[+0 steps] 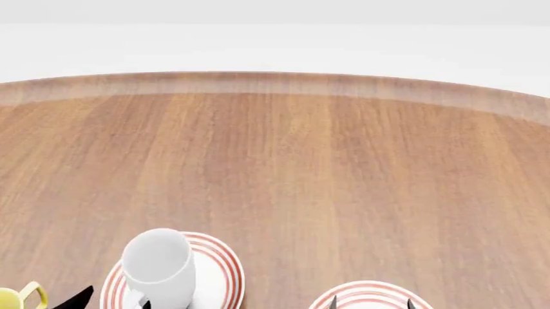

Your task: Put the white mug on the left plate.

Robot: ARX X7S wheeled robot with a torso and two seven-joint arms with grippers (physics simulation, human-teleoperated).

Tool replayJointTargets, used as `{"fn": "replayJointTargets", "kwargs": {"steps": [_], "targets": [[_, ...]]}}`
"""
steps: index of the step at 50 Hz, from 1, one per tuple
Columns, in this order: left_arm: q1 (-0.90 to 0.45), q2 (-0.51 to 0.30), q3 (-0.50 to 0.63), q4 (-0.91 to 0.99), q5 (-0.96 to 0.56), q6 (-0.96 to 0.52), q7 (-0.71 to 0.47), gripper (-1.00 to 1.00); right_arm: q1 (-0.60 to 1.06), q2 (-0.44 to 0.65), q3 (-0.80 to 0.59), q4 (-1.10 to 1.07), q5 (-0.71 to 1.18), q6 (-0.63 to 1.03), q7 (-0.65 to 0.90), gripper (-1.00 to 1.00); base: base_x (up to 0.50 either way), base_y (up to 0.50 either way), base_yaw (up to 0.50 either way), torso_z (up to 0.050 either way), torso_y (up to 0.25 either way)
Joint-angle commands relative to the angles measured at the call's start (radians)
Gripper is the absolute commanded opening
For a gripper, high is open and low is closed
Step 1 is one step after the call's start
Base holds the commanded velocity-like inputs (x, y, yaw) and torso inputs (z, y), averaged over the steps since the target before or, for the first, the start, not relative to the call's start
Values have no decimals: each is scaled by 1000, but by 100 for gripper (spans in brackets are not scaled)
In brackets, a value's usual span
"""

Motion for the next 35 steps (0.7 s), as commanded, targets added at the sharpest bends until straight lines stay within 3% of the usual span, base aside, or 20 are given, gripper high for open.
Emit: {"fn": "replayJointTargets", "kwargs": {"steps": [1,3,8,14,26,35], "targets": [[2,6,-56,2,-40,112,89,100,6,-3,-4,10,1,-5,0,100,0,0,0,0,0],[32,16,-62,87,-59,99,115,100,6,-3,-5,9,2,-8,-1,100,0,0,0,0,0],[281,81,-36,752,-100,-230,92,100,22,-17,-12,28,-20,-53,1,100,0,0,0,0,0],[430,84,37,1168,-151,-344,17,100,29,7,-14,-136,-51,-16,27,100,0,0,0,0,0],[615,49,103,1556,-234,-399,-37,100,-20,45,-5,-274,-70,10,62,100,0,0,0,0,0],[681,30,126,1666,-245,-381,-58,100,-57,69,-3,-366,-86,28,82,100,0,0,0,0,0]]}}
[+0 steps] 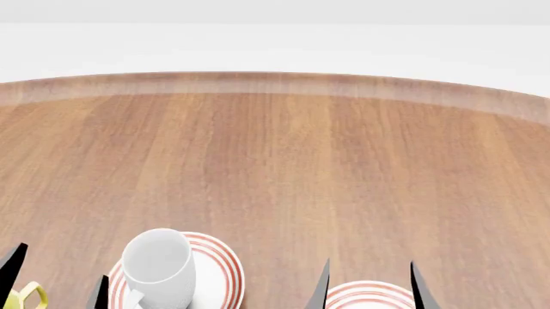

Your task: Put the white mug on the left plate.

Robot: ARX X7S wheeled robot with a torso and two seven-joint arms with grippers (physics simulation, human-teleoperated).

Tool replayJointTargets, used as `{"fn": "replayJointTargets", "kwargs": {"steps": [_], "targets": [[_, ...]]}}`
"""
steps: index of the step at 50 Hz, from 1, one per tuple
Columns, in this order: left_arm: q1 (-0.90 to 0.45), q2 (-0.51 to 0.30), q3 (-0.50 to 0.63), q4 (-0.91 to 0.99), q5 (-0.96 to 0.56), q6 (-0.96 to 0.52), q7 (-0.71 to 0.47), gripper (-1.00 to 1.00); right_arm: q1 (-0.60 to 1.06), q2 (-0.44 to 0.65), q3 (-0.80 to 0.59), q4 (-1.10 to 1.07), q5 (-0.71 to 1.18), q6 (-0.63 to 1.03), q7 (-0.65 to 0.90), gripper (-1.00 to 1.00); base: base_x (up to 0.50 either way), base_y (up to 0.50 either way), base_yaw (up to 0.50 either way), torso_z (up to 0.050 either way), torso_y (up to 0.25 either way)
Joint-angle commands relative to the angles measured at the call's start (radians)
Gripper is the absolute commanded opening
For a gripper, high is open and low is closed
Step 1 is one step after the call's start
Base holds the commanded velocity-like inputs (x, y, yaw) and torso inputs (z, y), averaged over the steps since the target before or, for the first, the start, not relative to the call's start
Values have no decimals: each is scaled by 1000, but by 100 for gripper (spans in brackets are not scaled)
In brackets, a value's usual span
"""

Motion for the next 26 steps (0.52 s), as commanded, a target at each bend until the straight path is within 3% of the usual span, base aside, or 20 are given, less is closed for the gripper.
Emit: {"fn": "replayJointTargets", "kwargs": {"steps": [1,26], "targets": [[133,-22,40,271,-47,-28,-31,100,-43,31,4,-123,-22,21,29,100,0,0,0,0,0],[156,-53,91,322,-38,-13,-75,100,-79,42,-2,-129,-31,5,43,100,0,0,0,0,0]]}}
